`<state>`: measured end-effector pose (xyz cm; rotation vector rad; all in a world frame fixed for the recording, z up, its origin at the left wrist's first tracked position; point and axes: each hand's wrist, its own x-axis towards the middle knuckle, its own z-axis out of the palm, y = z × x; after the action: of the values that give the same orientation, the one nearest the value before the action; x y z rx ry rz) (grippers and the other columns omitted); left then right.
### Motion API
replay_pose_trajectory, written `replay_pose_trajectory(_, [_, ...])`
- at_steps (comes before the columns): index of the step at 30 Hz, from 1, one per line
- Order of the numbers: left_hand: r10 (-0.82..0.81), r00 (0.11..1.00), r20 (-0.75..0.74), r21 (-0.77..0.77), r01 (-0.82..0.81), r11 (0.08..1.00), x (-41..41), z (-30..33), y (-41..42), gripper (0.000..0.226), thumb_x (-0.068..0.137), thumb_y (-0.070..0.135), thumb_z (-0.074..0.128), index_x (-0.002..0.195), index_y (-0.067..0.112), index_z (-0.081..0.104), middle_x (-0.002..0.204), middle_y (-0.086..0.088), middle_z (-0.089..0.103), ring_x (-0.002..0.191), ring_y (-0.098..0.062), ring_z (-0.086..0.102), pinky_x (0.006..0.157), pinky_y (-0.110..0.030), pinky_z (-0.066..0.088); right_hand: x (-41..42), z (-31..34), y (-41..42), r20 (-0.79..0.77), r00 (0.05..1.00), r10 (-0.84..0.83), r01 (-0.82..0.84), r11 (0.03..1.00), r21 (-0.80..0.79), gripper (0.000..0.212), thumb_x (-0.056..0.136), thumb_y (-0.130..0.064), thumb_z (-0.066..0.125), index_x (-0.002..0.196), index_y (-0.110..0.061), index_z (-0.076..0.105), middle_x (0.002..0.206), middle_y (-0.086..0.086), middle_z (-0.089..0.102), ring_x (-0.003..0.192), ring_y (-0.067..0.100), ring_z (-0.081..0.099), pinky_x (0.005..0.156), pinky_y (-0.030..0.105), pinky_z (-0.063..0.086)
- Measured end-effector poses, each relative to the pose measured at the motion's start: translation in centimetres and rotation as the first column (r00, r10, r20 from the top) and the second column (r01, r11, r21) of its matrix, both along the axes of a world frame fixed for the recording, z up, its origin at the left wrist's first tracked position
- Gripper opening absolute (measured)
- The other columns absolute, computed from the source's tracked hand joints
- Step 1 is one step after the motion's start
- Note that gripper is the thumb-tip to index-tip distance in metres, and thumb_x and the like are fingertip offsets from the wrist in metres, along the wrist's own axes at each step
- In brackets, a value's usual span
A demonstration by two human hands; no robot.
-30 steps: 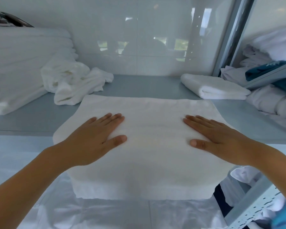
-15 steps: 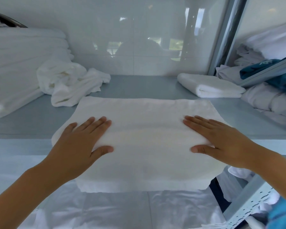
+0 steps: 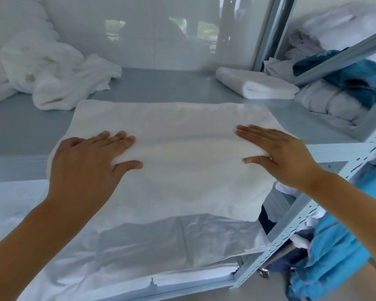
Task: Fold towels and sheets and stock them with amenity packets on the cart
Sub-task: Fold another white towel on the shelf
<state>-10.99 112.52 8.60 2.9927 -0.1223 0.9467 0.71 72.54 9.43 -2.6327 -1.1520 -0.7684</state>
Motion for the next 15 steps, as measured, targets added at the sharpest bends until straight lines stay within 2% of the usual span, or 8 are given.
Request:
replay_pose_trajectory(2, [-0.006, 0.998, 0.065, 0.012, 0.006, 1.0, -0.2, 0.5, -0.4, 0.051, 0.091, 0.064, 0.056, 0.12, 0.027, 0.075, 0.121, 0.003, 0.073, 0.113, -0.02, 0.07, 0.09, -0.045, 0.05, -0.9, -0.2, 0.2, 0.051, 0.999, 0.003, -0.007, 0.998, 0.068, 0.049, 0.099, -0.044, 0.064, 0.144, -0.025, 0.058, 0.148, -0.013, 0.054, 0.138, 0.011, 0.052, 0.106, 0.039, 0.051])
replay_pose_trajectory(4, [0.0, 0.993, 0.117, 0.039, -0.004, 0.999, -0.9, 1.3, -1.0, 0.045, 0.09, 0.059, 0.065, 0.107, 0.021, 0.08, 0.101, -0.003, 0.079, 0.089, -0.027, 0.076, 0.081, -0.042, 0.052, -1.8, 0.0, 0.1, 0.114, 0.993, -0.007, -0.006, 0.993, 0.115, 0.039, 0.097, -0.029, 0.07, 0.136, -0.021, 0.067, 0.139, -0.008, 0.064, 0.127, 0.016, 0.062, 0.098, 0.041, 0.057])
replay_pose_trajectory(7, [0.001, 0.983, 0.182, 0.051, -0.01, 0.999, -3.1, 2.4, -2.2, 0.032, 0.077, 0.047, 0.079, 0.089, 0.017, 0.081, 0.073, -0.003, 0.074, 0.059, -0.028, 0.067, 0.064, -0.036, 0.051, -3.3, 0.7, -0.8, 0.19, 0.981, -0.021, -0.002, 0.993, 0.118, 0.031, 0.095, -0.011, 0.064, 0.123, -0.016, 0.074, 0.122, -0.001, 0.074, 0.105, 0.021, 0.074, 0.081, 0.036, 0.062])
replay_pose_trajectory(9, [-0.037, 0.975, 0.217, 0.065, 0.024, 0.998, -5.0, 2.6, -3.4, 0.023, 0.073, 0.031, 0.089, 0.085, 0.016, 0.077, 0.068, 0.0, 0.068, 0.054, -0.025, 0.061, 0.058, -0.032, 0.046, -4.4, 1.0, -2.0, 0.227, 0.973, -0.031, 0.007, 0.994, 0.105, 0.032, 0.09, -0.008, 0.058, 0.115, -0.013, 0.076, 0.111, 0.001, 0.077, 0.091, 0.024, 0.076, 0.068, 0.033, 0.06])
replay_pose_trajectory(11, [-0.08, 0.965, 0.252, 0.085, 0.06, 0.995, -7.1, 2.2, -4.7, 0.023, 0.071, 0.012, 0.089, 0.088, 0.013, 0.074, 0.072, -0.001, 0.067, 0.056, -0.025, 0.061, 0.056, -0.03, 0.044, -5.5, 1.0, -3.7, 0.238, 0.97, -0.05, 0.029, 0.995, 0.093, 0.034, 0.083, 0.005, 0.062, 0.11, -0.012, 0.076, 0.101, 0.002, 0.077, 0.082, 0.028, 0.074, 0.057, 0.033, 0.057])
replay_pose_trajectory(15, [-0.061, 0.96, 0.274, 0.068, 0.044, 0.997, -11.0, 1.5, -8.1, 0.04, 0.065, -0.011, 0.084, 0.099, 0.009, 0.075, 0.086, -0.006, 0.072, 0.067, -0.031, 0.067, 0.056, -0.041, 0.055, -8.4, 0.8, -8.0, 0.25, 0.966, -0.067, 0.045, 0.995, 0.092, 0.04, 0.077, 0.013, 0.056, 0.105, -0.009, 0.076, 0.098, 0.004, 0.073, 0.082, 0.031, 0.069, 0.052, 0.032, 0.051])
